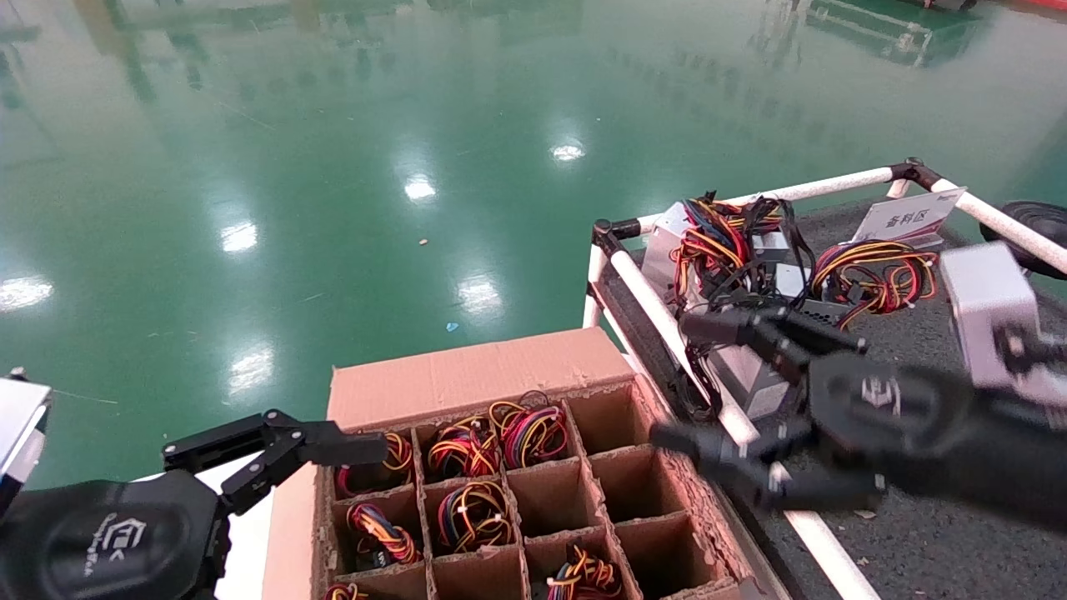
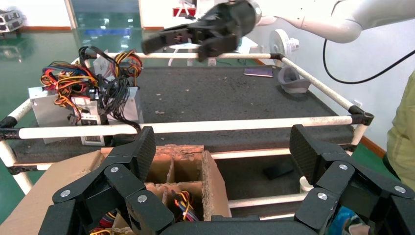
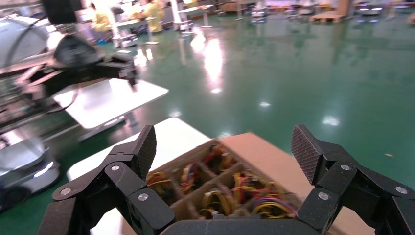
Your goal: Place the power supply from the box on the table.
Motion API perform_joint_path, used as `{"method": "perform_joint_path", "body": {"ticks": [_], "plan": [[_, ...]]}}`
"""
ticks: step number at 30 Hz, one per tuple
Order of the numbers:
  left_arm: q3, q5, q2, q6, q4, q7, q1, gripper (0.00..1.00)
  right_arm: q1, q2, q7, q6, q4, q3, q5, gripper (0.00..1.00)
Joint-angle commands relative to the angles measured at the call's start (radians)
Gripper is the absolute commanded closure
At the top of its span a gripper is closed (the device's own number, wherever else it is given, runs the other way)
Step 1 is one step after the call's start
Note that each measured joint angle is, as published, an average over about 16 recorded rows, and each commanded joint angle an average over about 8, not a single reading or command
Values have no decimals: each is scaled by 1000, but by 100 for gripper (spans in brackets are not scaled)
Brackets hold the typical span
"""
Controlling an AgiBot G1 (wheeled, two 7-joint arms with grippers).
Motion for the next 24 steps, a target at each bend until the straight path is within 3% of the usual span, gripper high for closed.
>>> {"method": "perform_joint_path", "body": {"ticks": [1,12,24], "plan": [[0,0,0,0,0,0,0,0,-23,7,2,-8,42,8,7,0],[0,0,0,0,0,0,0,0,-131,41,13,-43,239,43,37,0],[0,0,0,0,0,0,0,0,-136,43,14,-45,247,47,41,0]]}}
